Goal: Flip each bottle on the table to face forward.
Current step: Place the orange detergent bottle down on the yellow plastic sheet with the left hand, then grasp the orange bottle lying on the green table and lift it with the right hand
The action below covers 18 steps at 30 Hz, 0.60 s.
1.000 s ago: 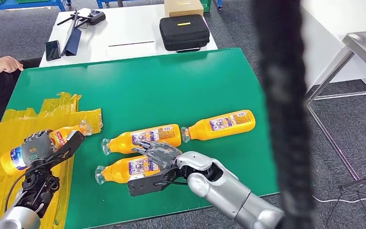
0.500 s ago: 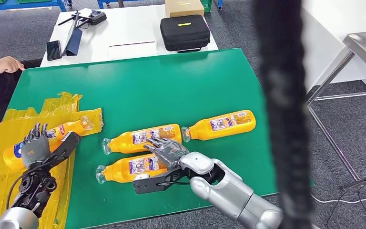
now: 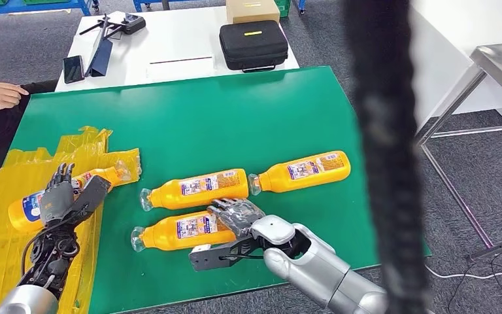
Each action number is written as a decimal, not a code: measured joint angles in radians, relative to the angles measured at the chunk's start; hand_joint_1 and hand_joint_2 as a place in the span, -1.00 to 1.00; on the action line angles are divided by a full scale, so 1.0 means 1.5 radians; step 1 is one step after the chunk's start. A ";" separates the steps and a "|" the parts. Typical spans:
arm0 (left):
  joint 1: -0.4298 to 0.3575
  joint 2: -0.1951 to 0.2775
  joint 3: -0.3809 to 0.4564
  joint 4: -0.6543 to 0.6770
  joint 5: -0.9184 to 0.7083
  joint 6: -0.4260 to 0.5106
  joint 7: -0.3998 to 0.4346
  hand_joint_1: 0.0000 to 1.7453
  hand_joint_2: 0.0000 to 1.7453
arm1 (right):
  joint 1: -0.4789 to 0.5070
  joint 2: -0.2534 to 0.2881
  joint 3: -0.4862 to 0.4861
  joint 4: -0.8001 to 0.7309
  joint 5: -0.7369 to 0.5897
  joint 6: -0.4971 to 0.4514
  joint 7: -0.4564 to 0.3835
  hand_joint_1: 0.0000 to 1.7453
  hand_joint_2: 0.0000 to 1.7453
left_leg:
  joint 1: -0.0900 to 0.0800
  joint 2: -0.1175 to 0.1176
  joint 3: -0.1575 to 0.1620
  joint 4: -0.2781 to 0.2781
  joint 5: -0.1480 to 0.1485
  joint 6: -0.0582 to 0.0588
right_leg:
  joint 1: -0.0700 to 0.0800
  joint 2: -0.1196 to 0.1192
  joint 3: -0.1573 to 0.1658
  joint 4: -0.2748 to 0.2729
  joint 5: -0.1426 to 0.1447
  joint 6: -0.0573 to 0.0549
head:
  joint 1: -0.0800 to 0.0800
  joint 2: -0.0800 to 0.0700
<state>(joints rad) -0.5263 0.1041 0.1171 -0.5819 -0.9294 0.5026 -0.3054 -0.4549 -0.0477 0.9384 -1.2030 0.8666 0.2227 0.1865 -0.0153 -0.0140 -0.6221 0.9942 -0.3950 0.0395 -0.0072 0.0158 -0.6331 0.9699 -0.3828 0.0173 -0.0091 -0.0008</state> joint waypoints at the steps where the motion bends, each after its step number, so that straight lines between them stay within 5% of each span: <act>1: 0.004 -0.002 0.000 -0.010 0.019 -0.007 -0.008 -1.00 -1.00 | 0.001 0.000 0.000 0.001 0.001 0.005 0.002 -1.00 1.00 | 0.000 0.000 0.000 0.000 0.000 0.000 | 0.000 0.000 0.000 0.000 0.000 0.000 | 0.000 0.000; 8: 0.056 -0.014 -0.012 -0.141 0.156 -0.055 -0.035 -1.00 -1.00 | 0.015 0.000 0.001 0.013 0.007 0.037 0.024 -0.90 1.00 | 0.000 0.000 0.000 0.000 0.000 0.000 | 0.000 0.000 0.000 0.000 0.000 0.000 | 0.000 0.000; 12: 0.071 -0.017 -0.033 -0.204 0.197 -0.071 -0.036 -1.00 -1.00 | 0.020 0.004 0.001 0.023 0.009 0.044 0.033 0.88 1.00 | 0.000 0.000 0.000 0.000 0.000 0.000 | 0.000 0.000 0.000 0.000 0.000 0.000 | 0.000 0.000; 18: 0.073 -0.021 -0.066 -0.251 0.258 -0.082 -0.047 -1.00 -1.00 | 0.016 0.029 0.001 0.076 0.012 0.036 0.031 1.00 1.00 | 0.000 0.004 0.006 0.000 -0.003 -0.002 | 0.000 0.003 0.004 -0.001 0.000 -0.001 | 0.000 0.000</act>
<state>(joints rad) -0.4166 0.0726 0.0185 -0.9580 -0.5420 0.3792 -0.3759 -0.4307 -0.0036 0.9394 -1.0893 0.8847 0.2769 0.2333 -0.0150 -0.0082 -0.6130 0.9939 -0.3989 0.0363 -0.0072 0.0207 -0.6272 0.9690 -0.3832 0.0159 -0.0092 -0.0008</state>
